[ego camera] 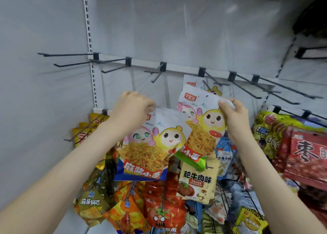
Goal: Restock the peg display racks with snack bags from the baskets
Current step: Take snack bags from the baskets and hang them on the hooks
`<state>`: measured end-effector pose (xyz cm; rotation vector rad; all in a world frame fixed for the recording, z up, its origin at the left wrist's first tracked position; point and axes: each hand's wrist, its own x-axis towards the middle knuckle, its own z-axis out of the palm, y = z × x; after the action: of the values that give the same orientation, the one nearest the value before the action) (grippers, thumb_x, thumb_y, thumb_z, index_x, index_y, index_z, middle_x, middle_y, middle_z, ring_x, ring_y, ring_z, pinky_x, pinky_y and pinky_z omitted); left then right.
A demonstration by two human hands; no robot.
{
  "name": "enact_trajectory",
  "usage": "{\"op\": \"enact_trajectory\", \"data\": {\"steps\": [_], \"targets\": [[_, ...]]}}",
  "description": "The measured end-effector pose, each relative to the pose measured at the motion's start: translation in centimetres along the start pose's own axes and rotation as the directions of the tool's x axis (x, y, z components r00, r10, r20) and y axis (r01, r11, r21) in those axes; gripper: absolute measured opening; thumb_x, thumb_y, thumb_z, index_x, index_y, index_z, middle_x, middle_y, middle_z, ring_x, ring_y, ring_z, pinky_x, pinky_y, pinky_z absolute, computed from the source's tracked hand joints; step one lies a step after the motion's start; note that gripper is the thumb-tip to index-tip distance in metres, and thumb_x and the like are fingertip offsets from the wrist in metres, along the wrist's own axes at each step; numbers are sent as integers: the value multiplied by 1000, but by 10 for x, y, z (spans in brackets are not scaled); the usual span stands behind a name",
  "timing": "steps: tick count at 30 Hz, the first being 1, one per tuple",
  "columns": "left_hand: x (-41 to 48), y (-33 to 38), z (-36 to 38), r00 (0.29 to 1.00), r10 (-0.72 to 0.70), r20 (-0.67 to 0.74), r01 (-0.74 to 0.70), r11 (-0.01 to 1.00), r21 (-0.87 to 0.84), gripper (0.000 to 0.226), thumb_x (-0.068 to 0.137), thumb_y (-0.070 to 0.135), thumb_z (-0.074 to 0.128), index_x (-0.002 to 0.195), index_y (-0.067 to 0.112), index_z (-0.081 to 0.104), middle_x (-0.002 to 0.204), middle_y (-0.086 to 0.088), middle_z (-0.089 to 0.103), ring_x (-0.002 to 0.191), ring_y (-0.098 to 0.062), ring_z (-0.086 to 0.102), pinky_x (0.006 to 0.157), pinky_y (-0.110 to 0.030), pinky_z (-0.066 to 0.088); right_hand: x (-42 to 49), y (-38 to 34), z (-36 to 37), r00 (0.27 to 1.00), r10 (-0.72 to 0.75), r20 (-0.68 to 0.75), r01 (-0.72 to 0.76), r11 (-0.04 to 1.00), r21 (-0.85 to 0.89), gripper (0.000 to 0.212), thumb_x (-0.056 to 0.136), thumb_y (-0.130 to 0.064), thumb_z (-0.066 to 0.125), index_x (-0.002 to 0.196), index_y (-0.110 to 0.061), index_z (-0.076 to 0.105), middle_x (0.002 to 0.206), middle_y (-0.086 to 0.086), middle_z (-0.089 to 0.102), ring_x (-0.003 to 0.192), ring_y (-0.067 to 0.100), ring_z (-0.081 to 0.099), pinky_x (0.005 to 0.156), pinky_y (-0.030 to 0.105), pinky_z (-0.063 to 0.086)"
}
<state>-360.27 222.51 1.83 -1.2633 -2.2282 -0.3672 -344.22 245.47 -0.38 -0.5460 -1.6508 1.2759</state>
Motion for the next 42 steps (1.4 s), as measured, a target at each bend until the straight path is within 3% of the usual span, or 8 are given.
{"op": "enact_trajectory", "data": {"steps": [5,10,18,22,26,35,38,42], "targets": [[22,24,15,999,-2,-38,-3,989,-145,24,97,19,50,112,17,68,110,-7,69,108,-29,54,90,-35,31,17,-10,-7,1000,-5,-3,5,1000,-17,11,83,-34,65,77,-27,60,89,18,67,79,32,65,72,54,54],[39,39,25,997,-6,-80,-13,969,-245,25,95,21,49,103,11,70,99,-12,71,99,-33,56,85,-37,36,30,-13,-7,1000,-4,31,5,999,-40,15,87,-27,61,85,-13,55,76,13,55,68,24,51,60,39,44],[49,48,33,985,4,-172,-46,969,-244,17,95,13,54,96,9,69,92,-12,70,94,-34,54,78,-36,29,41,2,-20,1000,21,-22,-23,996,-81,10,87,-25,60,79,-21,57,78,9,61,72,24,56,60,35,47],[55,49,38,981,10,-194,-58,968,-245,17,95,13,54,97,9,71,92,-11,71,93,-33,54,80,-37,29,46,3,-18,1000,-14,-25,12,995,-101,18,82,-34,60,83,-16,59,81,16,62,71,26,56,63,43,50],[60,48,43,974,7,-226,-65,965,-254,15,93,11,57,94,8,71,88,-11,71,88,-35,55,80,-39,31,52,5,-12,999,-42,-23,38,988,-148,21,78,-40,58,81,-19,56,75,13,58,63,24,53,56,39,44],[67,47,46,971,-13,-240,-50,966,-253,16,94,11,55,90,5,69,83,-12,68,87,-35,54,78,-38,29,80,19,6,991,-91,-96,56,945,-322,18,88,-28,53,87,-10,54,76,14,56,65,23,48,57,33,37],[67,41,44,966,-30,-258,-41,964,-264,16,93,10,56,89,5,70,82,-13,69,84,-36,55,78,-39,32,96,20,18,989,-100,-104,57,933,-355,13,90,-20,52,82,-10,49,71,4,48,64,17,42,54,30,32],[65,32,41,971,-63,-231,1,966,-258,29,84,19,46,86,6,72,80,-11,71,81,-35,57,76,-39,35,118,28,30,985,-82,-149,18,921,-388,16,90,-15,55,103,-6,60,88,8,58,76,21,52,61,28,36]]}}
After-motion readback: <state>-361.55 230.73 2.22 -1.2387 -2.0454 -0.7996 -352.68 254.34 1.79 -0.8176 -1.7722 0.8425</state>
